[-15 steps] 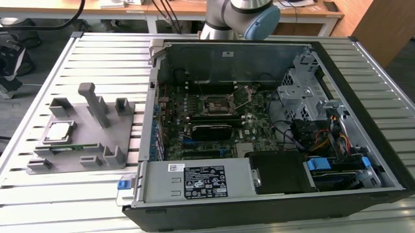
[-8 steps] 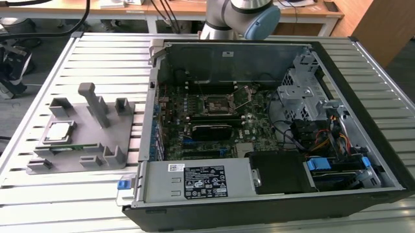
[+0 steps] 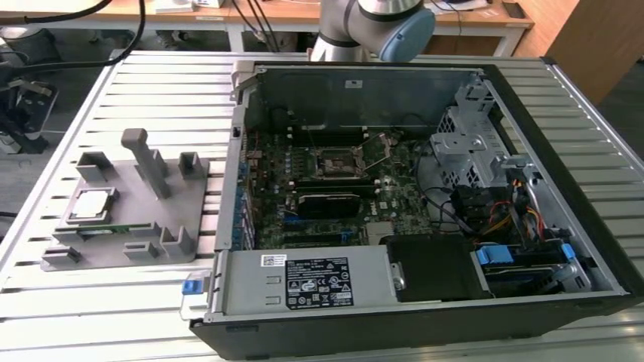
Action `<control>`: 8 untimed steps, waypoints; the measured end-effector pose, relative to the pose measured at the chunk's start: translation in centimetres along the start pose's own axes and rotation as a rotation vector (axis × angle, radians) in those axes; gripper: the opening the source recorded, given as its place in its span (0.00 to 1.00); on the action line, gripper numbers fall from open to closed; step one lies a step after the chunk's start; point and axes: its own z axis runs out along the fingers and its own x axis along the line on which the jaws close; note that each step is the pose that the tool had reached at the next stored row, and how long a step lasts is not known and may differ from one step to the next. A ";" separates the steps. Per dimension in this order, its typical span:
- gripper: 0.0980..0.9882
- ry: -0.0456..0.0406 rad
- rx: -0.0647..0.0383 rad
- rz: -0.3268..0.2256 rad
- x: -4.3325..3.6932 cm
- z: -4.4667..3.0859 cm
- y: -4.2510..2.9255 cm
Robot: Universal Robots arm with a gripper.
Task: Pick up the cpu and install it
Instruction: 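Pick up the cpu and move it towards the insertion slot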
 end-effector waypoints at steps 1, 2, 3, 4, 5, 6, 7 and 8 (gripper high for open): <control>0.01 0.0005 0.000 -0.009 -0.02 0.14 -0.01; 0.01 0.0010 0.000 -0.012 -0.06 0.25 -0.03; 0.01 0.0007 -0.002 -0.012 -0.10 0.36 -0.07; 0.01 0.0007 -0.005 -0.012 -0.14 0.46 -0.12; 0.01 0.0006 -0.007 -0.012 -0.20 0.57 -0.15; 0.01 0.0006 -0.009 -0.012 -0.26 0.70 -0.19; 0.01 0.0006 -0.010 -0.012 -0.32 0.85 -0.24; 0.01 0.0005 -0.010 -0.012 -0.38 1.01 -0.28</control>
